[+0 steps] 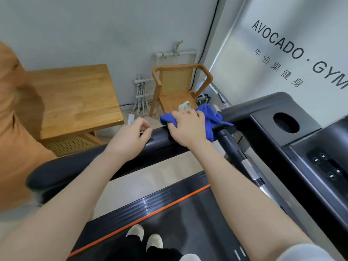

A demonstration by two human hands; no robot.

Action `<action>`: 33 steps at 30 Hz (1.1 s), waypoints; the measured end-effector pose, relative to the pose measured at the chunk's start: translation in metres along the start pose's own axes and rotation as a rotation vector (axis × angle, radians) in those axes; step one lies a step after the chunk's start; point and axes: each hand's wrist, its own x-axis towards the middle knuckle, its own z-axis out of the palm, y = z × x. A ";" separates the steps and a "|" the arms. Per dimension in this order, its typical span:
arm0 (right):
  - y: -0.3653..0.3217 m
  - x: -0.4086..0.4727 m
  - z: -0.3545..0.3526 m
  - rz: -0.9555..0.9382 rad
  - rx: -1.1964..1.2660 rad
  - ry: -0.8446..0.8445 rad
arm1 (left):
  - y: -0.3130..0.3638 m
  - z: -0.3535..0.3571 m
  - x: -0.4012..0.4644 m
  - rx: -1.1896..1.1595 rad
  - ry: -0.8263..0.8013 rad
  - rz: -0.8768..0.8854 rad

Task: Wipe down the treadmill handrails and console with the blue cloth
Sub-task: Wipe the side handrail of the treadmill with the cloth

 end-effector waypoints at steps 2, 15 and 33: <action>-0.027 -0.017 0.008 -0.114 0.025 0.044 | -0.008 -0.009 -0.007 -0.010 0.061 0.033; -0.054 -0.055 0.045 0.373 0.266 0.269 | -0.122 -0.084 -0.062 0.164 0.084 0.191; -0.330 -0.117 0.092 0.743 1.201 0.312 | -0.181 -0.082 -0.078 0.133 -0.015 0.328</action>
